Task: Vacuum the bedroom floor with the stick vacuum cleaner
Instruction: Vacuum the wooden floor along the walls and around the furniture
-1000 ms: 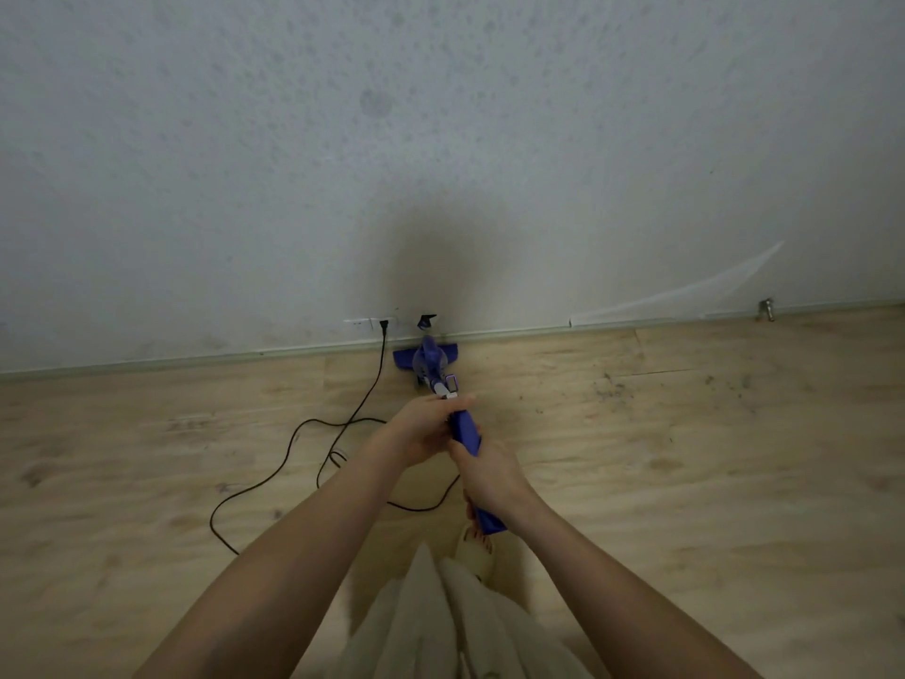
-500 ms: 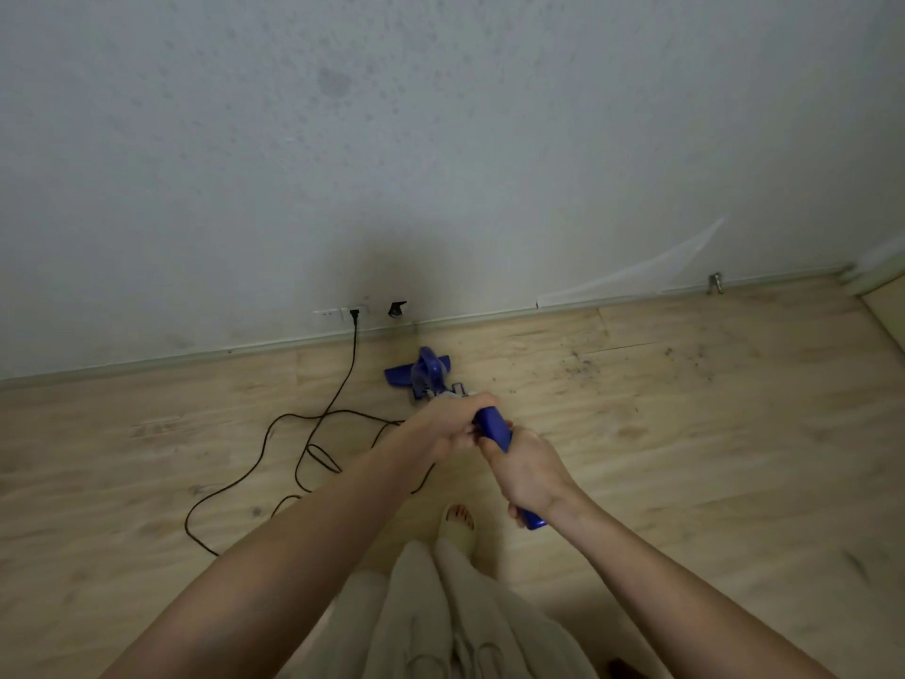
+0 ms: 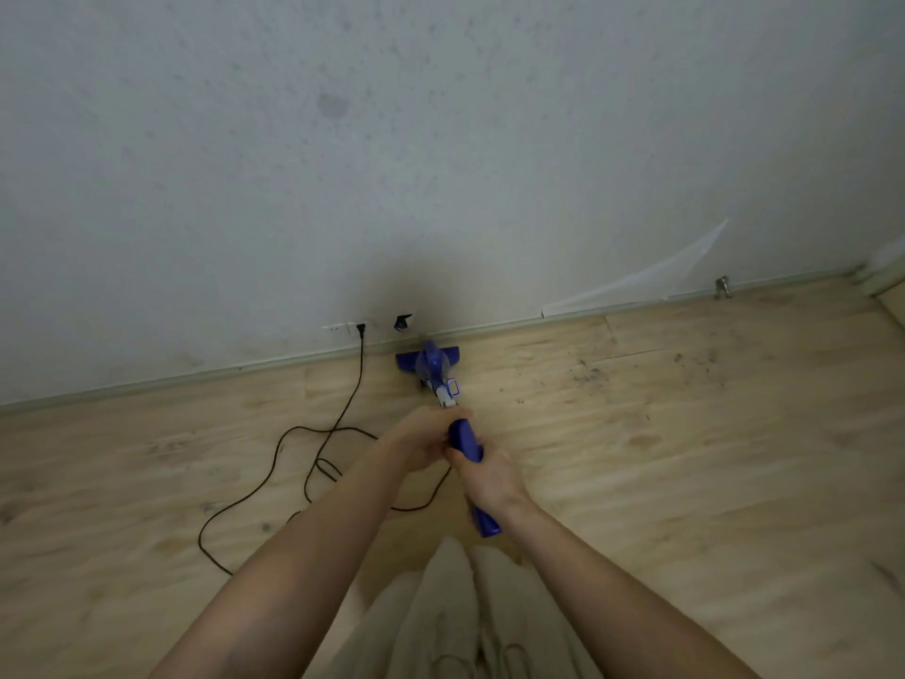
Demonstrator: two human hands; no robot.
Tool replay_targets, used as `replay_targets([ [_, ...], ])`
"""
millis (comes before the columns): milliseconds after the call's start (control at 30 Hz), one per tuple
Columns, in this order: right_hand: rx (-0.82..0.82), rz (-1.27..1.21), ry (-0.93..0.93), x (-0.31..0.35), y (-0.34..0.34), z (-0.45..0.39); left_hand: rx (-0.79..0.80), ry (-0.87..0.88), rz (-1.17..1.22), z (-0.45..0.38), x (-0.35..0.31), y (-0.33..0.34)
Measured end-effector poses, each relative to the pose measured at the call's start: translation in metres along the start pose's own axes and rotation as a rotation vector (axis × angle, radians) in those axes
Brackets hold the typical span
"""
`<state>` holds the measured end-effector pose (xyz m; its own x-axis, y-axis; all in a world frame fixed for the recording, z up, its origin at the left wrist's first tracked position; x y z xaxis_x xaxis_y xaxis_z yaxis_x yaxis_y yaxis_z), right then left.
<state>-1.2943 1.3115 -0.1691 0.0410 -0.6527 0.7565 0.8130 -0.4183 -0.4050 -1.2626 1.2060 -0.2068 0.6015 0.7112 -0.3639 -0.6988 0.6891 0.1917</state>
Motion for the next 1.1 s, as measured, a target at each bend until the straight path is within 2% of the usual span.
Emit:
replay_targets([
  [100,0.042,-0.072,0.083,-0.008,-0.016,-0.019,-0.039,0.047,0.034,-0.014,-0.016,0.014],
  [200,0.059,0.014,0.069,-0.007,-0.054,-0.02,-0.081,0.074,0.02,-0.018,-0.027,0.043],
  [433,0.084,0.013,0.018,-0.01,-0.126,0.016,-0.044,0.045,0.037,-0.001,-0.021,0.113],
  [567,0.122,-0.159,0.021,-0.02,-0.135,0.016,-0.089,0.027,0.016,-0.008,-0.017,0.125],
  [833,0.169,-0.086,-0.01,-0.041,-0.141,-0.016,-0.097,0.055,0.148,-0.021,-0.017,0.143],
  [1100,0.212,-0.154,-0.042,-0.024,-0.144,-0.005,0.007,-0.084,-0.02,-0.011,-0.027,0.133],
])
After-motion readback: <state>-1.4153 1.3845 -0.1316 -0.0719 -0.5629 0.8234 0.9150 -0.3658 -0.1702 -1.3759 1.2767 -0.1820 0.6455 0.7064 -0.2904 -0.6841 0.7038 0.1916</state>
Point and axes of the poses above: each hand's wrist, its own z-axis away from the middle knuckle, its own y-axis out of the palm, x = y × z, the point moved 5 cm from there along -z, towards the middle knuckle, and after that the axes turned 13 degrees about -y, right-handed, at the moved point
